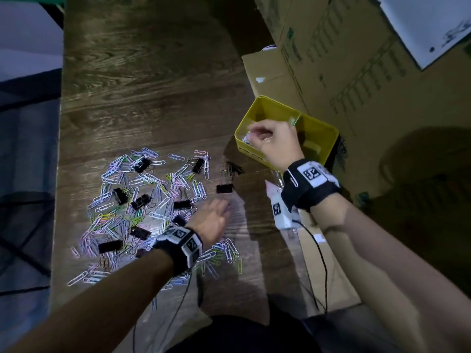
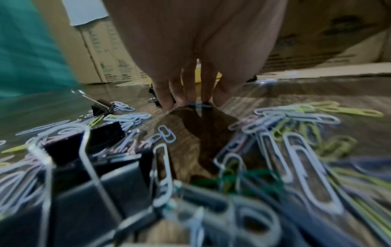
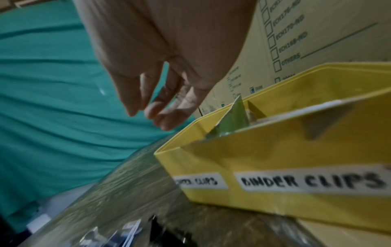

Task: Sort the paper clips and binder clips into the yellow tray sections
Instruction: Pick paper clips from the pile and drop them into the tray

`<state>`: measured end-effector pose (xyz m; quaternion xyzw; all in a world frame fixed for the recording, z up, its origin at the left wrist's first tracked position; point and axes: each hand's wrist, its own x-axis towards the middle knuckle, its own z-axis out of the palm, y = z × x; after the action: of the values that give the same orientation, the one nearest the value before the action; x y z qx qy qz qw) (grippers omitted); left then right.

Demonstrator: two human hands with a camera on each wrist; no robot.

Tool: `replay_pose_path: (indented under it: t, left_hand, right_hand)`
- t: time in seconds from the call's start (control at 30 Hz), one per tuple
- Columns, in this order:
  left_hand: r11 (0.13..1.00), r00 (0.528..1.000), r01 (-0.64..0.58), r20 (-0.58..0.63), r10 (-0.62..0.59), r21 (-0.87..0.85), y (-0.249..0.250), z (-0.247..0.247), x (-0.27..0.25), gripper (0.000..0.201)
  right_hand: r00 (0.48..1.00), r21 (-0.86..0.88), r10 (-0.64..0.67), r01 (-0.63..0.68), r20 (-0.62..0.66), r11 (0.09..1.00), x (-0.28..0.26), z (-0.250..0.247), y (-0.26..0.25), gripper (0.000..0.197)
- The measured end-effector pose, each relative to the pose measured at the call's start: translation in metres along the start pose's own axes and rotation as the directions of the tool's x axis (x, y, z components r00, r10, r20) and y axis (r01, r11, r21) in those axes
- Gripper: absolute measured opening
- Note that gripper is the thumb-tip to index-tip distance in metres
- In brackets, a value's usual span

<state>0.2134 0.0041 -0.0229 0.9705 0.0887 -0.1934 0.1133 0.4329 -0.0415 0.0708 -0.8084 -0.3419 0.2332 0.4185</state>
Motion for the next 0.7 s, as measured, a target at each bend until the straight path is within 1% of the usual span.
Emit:
replay_pose_path:
  t: [0.03, 0.07, 0.1, 0.13, 0.17, 0.2, 0.23, 0.27, 0.3, 0.33, 0.37, 0.4, 0.47, 0.5, 0.53, 0.57, 0.6, 0.63, 0.7]
  left_hand:
    - [0.999, 0.999, -0.036, 0.005, 0.036, 0.015, 0.002, 0.002, -0.008, 0.041]
    - [0.996, 0.997, -0.083, -0.004, 0.083, 0.018, 0.003, 0.007, -0.016, 0.04]
    - [0.991, 0.991, -0.133, -0.027, 0.134, 0.017, 0.002, 0.011, -0.025, 0.04]
    - [0.984, 0.983, -0.175, -0.048, 0.175, 0.021, 0.001, 0.013, -0.034, 0.04]
    - [0.976, 0.975, -0.215, -0.059, 0.216, 0.03, -0.002, 0.017, -0.043, 0.04]
    - [0.965, 0.961, -0.261, -0.087, 0.264, 0.038, -0.005, 0.021, -0.052, 0.036]
    - [0.954, 0.95, -0.297, -0.089, 0.298, 0.025, -0.008, 0.023, -0.061, 0.031]
    - [0.946, 0.942, -0.324, -0.086, 0.324, 0.007, -0.012, 0.026, -0.069, 0.028]
    - [0.944, 0.942, -0.33, -0.075, 0.328, -0.018, -0.015, 0.028, -0.076, 0.03]
    - [0.948, 0.946, -0.317, -0.083, 0.314, -0.032, -0.018, 0.033, -0.082, 0.035]
    - [0.958, 0.955, -0.286, -0.09, 0.282, -0.034, -0.02, 0.035, -0.087, 0.043]
    - [0.969, 0.964, -0.248, -0.103, 0.245, -0.018, -0.02, 0.037, -0.092, 0.052]
    - [0.988, 0.985, -0.157, -0.074, 0.157, 0.005, -0.013, 0.039, -0.098, 0.075]
    - [0.993, 0.991, -0.121, -0.061, 0.121, 0.012, -0.008, 0.038, -0.099, 0.083]
    - [0.996, 0.994, -0.092, -0.058, 0.093, 0.016, -0.003, 0.036, -0.099, 0.085]
    - [0.998, 0.997, -0.065, -0.042, 0.064, -0.004, 0.002, 0.035, -0.096, 0.083]
    - [0.999, 0.999, -0.034, -0.017, 0.033, -0.042, 0.005, 0.035, -0.093, 0.077]
    - [0.996, 1.0, 0.0, 0.003, 0.001, -0.087, 0.007, 0.035, -0.089, 0.07]
    - [0.986, 0.999, 0.037, -0.011, -0.039, -0.163, 0.008, 0.037, -0.085, 0.06]
  right_hand:
    - [0.999, 0.034, -0.028, 0.027, 0.043, 0.999, -0.012, 0.002, -0.003, 0.017]
    - [0.993, 0.046, -0.035, 0.03, 0.117, 0.998, -0.025, 0.005, -0.006, 0.015]
    - [0.975, 0.012, -0.018, 0.016, 0.22, 1.0, -0.038, 0.009, -0.006, 0.014]
    - [0.939, -0.063, 0.023, -0.002, 0.343, 0.998, -0.052, 0.014, -0.004, 0.014]
    - [0.878, -0.165, 0.098, -0.022, 0.468, 0.986, -0.067, 0.022, -0.001, 0.015]
    - [0.796, -0.27, 0.198, -0.046, 0.572, 0.962, -0.082, 0.031, 0.006, 0.016]
    - [0.703, -0.363, 0.299, -0.062, 0.645, 0.93, -0.097, 0.04, 0.013, 0.019]
    - [0.625, -0.455, 0.381, -0.047, 0.681, 0.889, -0.112, 0.05, 0.019, 0.027]
    - [0.581, -0.526, 0.431, -0.006, 0.691, 0.85, -0.126, 0.058, 0.025, 0.039]
    - [0.574, -0.57, 0.456, 0.022, 0.68, 0.822, -0.138, 0.065, 0.029, 0.051]
    - [0.599, -0.582, 0.456, 0.02, 0.658, 0.813, -0.15, 0.073, 0.032, 0.061]
    - [0.642, -0.573, 0.44, -0.001, 0.628, 0.82, -0.161, 0.079, 0.031, 0.069]
    - [0.738, -0.551, 0.41, -0.062, 0.536, 0.832, -0.179, 0.093, 0.029, 0.08]
    - [0.777, -0.562, 0.404, -0.079, 0.482, 0.823, -0.186, 0.1, 0.026, 0.085]
    - [0.808, -0.59, 0.4, -0.082, 0.433, 0.803, -0.192, 0.107, 0.025, 0.089]
    - [0.834, -0.628, 0.391, -0.07, 0.389, 0.775, -0.197, 0.113, 0.023, 0.091]
    - [0.854, -0.661, 0.38, -0.058, 0.356, 0.748, -0.2, 0.118, 0.022, 0.087]
    - [0.87, -0.678, 0.364, -0.048, 0.332, 0.734, -0.202, 0.122, 0.022, 0.079]
    - [0.892, -0.672, 0.337, -0.051, 0.303, 0.739, -0.203, 0.126, 0.024, 0.056]
